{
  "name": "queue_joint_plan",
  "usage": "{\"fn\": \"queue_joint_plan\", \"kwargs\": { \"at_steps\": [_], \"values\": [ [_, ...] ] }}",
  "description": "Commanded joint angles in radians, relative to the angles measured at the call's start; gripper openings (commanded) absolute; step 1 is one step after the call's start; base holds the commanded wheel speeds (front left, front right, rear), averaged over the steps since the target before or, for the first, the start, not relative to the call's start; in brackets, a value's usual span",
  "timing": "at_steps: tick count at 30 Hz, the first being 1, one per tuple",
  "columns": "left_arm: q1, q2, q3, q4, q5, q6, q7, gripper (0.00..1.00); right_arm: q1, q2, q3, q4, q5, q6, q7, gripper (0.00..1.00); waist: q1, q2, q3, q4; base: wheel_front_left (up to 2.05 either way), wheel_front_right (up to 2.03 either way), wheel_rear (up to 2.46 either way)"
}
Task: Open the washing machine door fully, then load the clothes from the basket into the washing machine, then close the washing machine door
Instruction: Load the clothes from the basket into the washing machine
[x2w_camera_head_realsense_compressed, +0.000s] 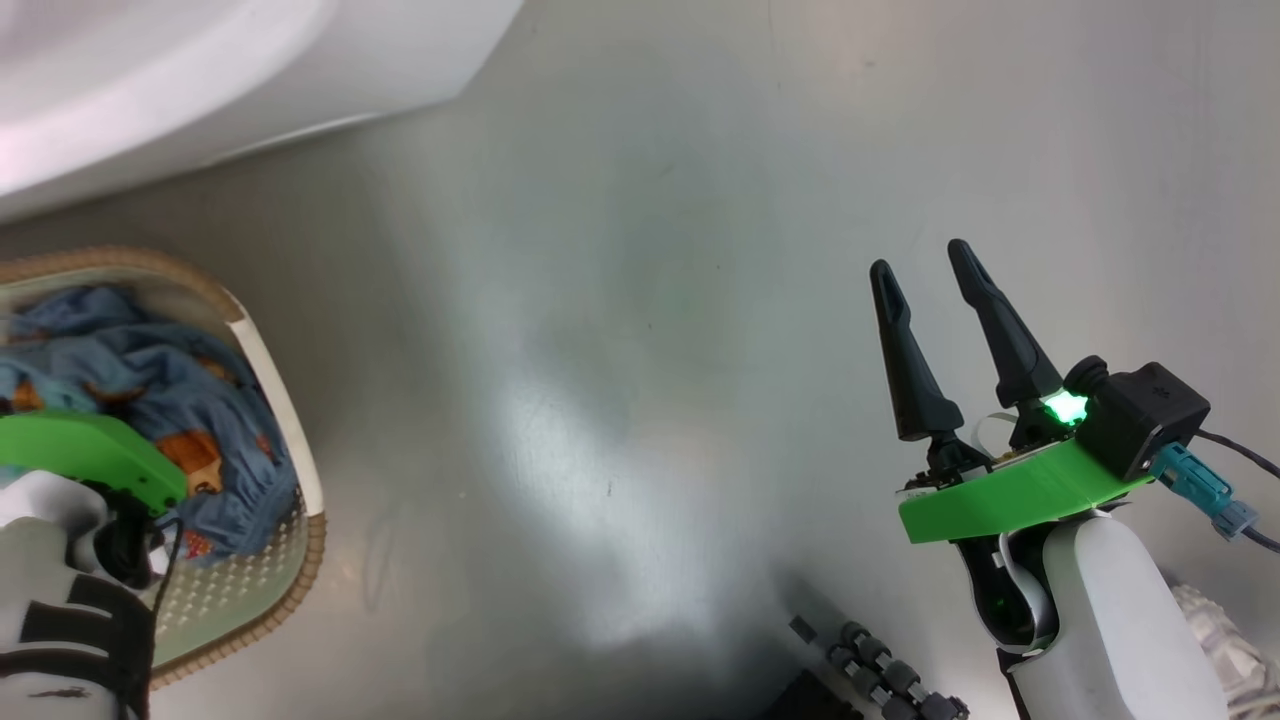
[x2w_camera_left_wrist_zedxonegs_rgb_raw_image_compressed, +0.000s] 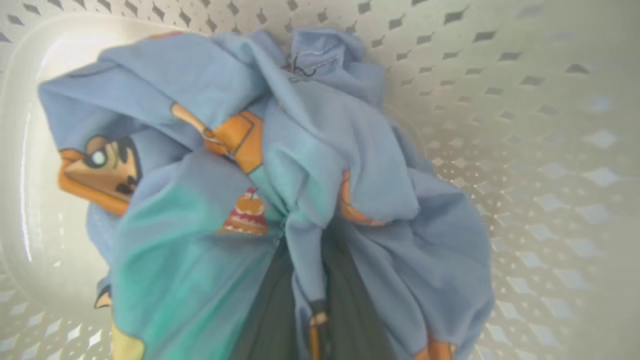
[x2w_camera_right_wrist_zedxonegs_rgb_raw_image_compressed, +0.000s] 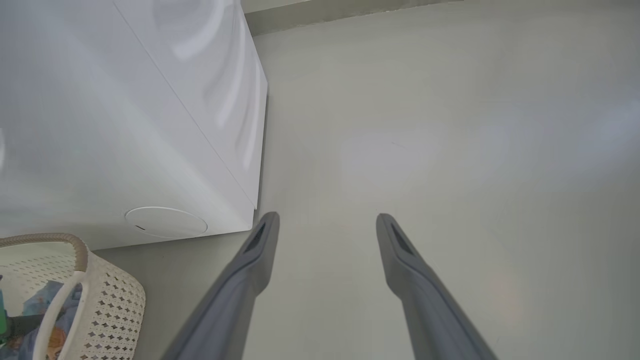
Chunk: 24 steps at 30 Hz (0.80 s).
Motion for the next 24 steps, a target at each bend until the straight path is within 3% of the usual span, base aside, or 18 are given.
{"fn": "queue_joint_plan", "kwargs": {
  "at_steps": [1,12,24],
  "values": [
    [0.044,0.027,0.015,-0.007,0.002,-0.005,-0.021,0.0,0.017,-0.002,0.015,-0.018,-0.003,0.002,-0.005,1.0,0.0,-0.0001,-0.024,0.013,0.0,0.0,0.0],
    [0.136,-0.013,-0.031,-0.04,0.01,-0.053,-0.177,0.0,0.035,-0.002,-0.012,0.0,-0.052,0.002,-0.005,1.0,0.0,-0.0001,-0.194,0.098,0.0,0.0,0.0],
    [0.272,-0.07,-0.084,-0.239,-0.043,-0.063,-0.203,0.0,0.075,-0.002,-0.032,0.03,-0.08,0.002,-0.005,1.0,0.0,-0.0001,-0.341,0.162,0.0,0.0,0.0]
  ]
}}
